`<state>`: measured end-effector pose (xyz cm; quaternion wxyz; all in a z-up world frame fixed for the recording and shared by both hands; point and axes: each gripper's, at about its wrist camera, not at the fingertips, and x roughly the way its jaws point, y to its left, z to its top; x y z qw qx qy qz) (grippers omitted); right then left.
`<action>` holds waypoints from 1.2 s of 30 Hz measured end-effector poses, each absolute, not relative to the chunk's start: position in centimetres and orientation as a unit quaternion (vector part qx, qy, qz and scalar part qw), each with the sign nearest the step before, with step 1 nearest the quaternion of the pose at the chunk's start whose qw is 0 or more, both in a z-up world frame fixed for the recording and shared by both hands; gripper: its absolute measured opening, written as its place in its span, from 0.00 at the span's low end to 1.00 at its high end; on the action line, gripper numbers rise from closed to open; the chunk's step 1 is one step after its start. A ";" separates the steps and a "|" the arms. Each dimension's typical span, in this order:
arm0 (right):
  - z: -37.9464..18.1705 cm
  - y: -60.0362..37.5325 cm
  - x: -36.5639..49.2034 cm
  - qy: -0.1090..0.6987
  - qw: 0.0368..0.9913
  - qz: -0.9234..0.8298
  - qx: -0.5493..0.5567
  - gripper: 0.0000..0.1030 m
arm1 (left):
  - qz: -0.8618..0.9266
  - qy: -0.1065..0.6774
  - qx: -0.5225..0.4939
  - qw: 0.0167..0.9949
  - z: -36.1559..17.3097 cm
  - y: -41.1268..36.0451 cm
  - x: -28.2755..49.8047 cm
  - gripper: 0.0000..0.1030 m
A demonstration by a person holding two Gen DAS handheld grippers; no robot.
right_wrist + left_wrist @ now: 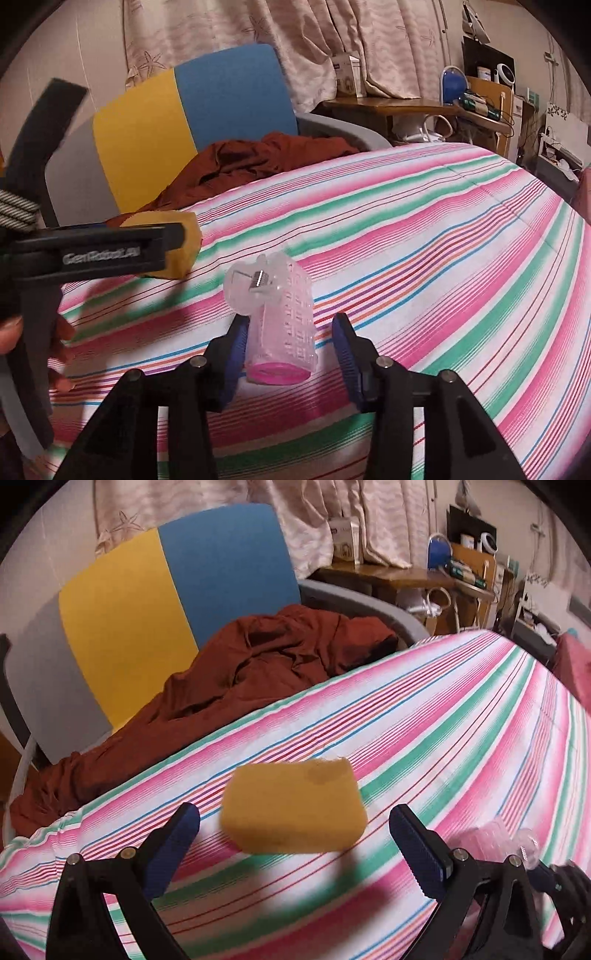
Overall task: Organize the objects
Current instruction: 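Grasp the yellow sponge with the left gripper, then carry the sponge to the tray with left gripper while right carries pink container there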
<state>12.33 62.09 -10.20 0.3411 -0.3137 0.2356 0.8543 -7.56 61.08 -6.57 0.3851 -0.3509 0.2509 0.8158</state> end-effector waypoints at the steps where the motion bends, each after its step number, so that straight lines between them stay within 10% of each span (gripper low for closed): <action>1: -10.4 62.2 12.3 0.239 0.341 0.852 -0.317 0.45 | 0.818 0.250 -0.348 0.383 -6.6 61.2 -7.6 1.00; 14: -9.5 60.6 13.2 0.215 0.342 0.873 -0.275 0.35 | 0.831 0.253 -0.326 0.373 -8.4 62.6 -9.0 1.00; 17: -9.1 59.7 12.7 0.185 0.348 0.878 -0.273 0.35 | 0.828 0.216 -0.341 0.388 -8.4 61.5 -9.6 0.75; 21: -9.0 59.8 12.3 0.174 0.353 0.876 -0.279 0.35 | 0.831 0.202 -0.333 0.398 -8.7 59.6 -9.1 0.71; 36: -8.1 59.9 13.5 0.182 0.358 0.882 -0.247 0.35 | 0.853 0.097 -0.322 0.399 -6.1 42.8 -2.1 0.71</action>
